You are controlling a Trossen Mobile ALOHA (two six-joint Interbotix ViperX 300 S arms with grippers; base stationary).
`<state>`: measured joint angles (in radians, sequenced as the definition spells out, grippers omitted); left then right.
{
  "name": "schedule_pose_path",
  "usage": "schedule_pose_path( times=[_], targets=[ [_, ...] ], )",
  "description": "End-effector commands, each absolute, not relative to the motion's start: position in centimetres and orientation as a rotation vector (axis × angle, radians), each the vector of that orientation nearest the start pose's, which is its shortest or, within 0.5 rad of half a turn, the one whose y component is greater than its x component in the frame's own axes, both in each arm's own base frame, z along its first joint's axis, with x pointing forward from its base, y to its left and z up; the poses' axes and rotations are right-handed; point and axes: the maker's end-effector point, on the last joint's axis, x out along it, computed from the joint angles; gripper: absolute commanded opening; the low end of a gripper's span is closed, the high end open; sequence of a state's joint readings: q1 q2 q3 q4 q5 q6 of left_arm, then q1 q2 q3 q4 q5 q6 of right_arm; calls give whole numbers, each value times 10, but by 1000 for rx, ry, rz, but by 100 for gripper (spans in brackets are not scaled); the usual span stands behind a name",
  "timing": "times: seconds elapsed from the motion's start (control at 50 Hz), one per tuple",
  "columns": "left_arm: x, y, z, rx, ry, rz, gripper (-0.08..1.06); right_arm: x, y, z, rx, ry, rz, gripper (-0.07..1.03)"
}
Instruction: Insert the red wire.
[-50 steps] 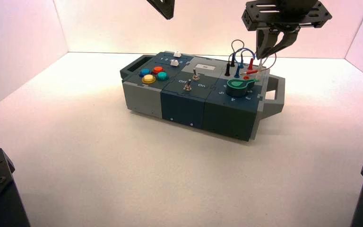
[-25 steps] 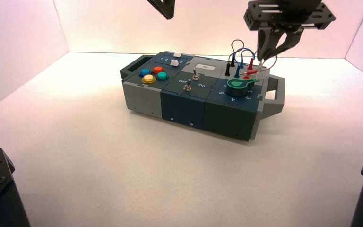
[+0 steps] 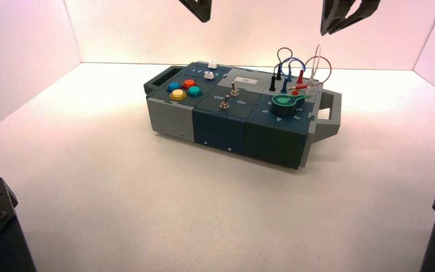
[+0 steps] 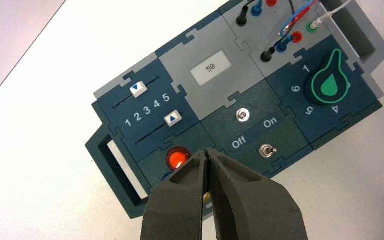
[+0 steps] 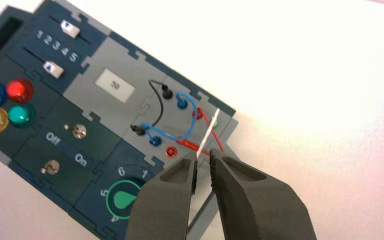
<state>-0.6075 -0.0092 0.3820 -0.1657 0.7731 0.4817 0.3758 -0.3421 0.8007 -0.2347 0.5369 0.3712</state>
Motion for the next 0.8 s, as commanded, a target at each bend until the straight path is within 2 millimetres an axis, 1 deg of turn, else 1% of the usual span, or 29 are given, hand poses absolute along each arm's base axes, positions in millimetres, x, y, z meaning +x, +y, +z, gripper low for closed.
schedule_pose_path(
  times=[0.02, 0.2, 0.3, 0.56, 0.66, 0.8],
  targets=[
    [327, -256, 172, 589, 964, -851, -3, 318, 105, 162, -67, 933, 164, 18],
    [327, -257, 170, 591, 965, -853, -3, 324, 116, 156, -50, 936, 186, 18],
    [327, -256, 170, 591, 967, -853, -3, 331, 123, 152, -41, 939, 194, 18],
    [326, -255, 168, 595, 971, -851, -3, 339, 126, 127, -61, 999, 189, 18],
    [325, -255, 168, 594, 971, -851, -3, 339, 126, 120, -74, 1015, 187, 18],
    [326, -255, 167, 595, 971, -852, -3, 340, 125, 118, -92, 1017, 187, 18]
  ],
)
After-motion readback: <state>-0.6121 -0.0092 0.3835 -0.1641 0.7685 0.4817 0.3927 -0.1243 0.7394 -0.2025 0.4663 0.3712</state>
